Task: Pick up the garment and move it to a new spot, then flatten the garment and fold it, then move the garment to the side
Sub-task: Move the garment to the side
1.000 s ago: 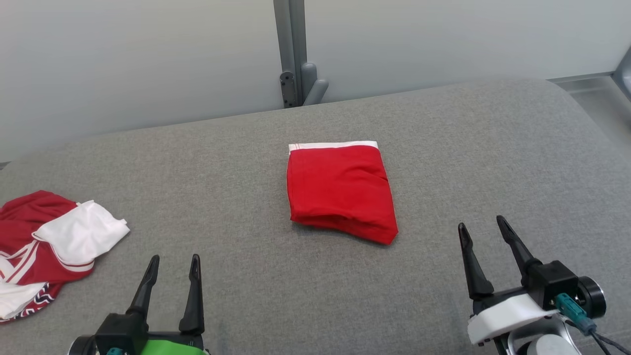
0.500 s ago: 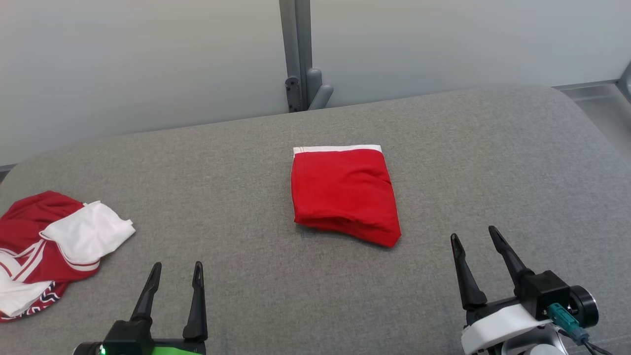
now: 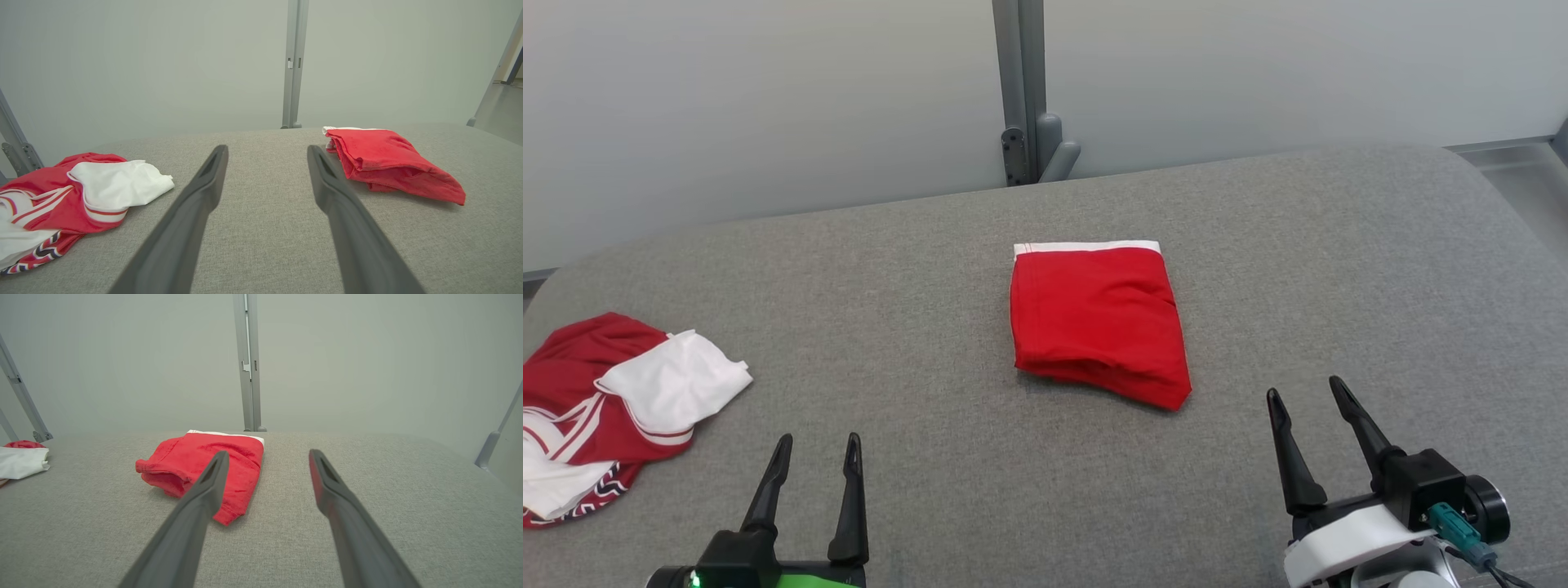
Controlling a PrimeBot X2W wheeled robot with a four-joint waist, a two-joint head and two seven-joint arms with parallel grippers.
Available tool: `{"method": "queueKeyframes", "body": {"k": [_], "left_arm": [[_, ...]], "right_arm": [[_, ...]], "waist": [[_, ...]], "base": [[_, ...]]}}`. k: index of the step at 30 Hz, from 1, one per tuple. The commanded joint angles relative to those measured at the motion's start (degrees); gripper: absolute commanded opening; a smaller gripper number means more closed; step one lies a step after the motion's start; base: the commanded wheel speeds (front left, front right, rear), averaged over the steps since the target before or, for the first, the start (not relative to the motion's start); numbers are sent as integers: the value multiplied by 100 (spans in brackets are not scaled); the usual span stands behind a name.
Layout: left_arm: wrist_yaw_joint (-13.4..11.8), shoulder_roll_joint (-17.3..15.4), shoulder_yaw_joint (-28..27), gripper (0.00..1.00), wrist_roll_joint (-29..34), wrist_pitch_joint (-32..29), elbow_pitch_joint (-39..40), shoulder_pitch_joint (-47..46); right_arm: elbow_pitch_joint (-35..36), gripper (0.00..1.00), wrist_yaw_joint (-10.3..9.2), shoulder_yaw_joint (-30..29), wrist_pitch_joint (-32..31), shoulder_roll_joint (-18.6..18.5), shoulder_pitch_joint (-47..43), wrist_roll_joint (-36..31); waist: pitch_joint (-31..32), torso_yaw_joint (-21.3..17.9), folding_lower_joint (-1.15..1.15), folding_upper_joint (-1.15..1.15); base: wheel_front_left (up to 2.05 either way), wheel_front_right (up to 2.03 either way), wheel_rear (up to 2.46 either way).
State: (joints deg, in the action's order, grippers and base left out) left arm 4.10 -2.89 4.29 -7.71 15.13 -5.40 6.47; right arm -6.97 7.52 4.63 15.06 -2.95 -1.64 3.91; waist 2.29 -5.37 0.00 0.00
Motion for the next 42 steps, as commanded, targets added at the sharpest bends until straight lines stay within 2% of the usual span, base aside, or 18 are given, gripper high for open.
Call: {"method": "queueKeyframes", "body": {"k": [1, 11, 18, 20, 21, 27, 28, 33, 39, 42], "left_arm": [[-9, -1, 1, 100, 7, -2, 5, 35], [29, -1, -38, 100, -53, -2, -23, -29], [106, -2, 49, 100, -92, -2, -26, -154], [134, -3, 57, 100, -87, -2, -21, -169], [169, -2, 77, 100, -83, -2, 9, -213], [281, -3, 147, 100, -38, -2, 21, -440], [281, -3, 147, 100, -38, -2, 21, -440], [332, -3, 262, 100, -136, -2, -146, -637], [346, -8, 438, 100, -186, -2, -206, -836], [347, -64, 549, 100, -244, -2, -211, -946]], "right_arm": [[-21, 100, -6, 14, 19, 2, -17, 53], [-221, 100, -6, 200, 19, 2, 119, 146], [-767, 100, -5, 279, 19, -35, 524, 659], [-974, 100, -6, 371, 19, -89, 719, 1003], [-1160, 100, -6, 490, 19, -250, 975, 1295], [-1958, 100, -4, 852, 19, -681, 1822, 2526], [-1958, 100, -4, 852, 19, -681, 1822, 2526], [-2656, 100, -3, 1332, -205, -1000, 2427, 3894], [-2847, 100, -3, 1689, -680, -1297, 2843, 5453], [-2944, 100, -3, 1742, -824, -1436, 2968, 5991]], "waist": [[-5, 4, 0, 0], [-64, 39, 0, 0], [-233, 261, 0, 0], [-313, 333, 0, 0], [-429, 413, 0, 0], [-819, 673, 0, 0], [-819, 673, 0, 0], [-1007, 894, 0, 0], [-1221, 1137, 0, 0], [-1335, 1237, 0, 0]], "base": [[0, 0, 0], [0, 0, 0], [0, 0, 0], [0, 0, 0], [0, 0, 0], [0, 0, 0], [0, 0, 0], [0, 0, 0], [0, 0, 0], [0, 0, 0]]}}
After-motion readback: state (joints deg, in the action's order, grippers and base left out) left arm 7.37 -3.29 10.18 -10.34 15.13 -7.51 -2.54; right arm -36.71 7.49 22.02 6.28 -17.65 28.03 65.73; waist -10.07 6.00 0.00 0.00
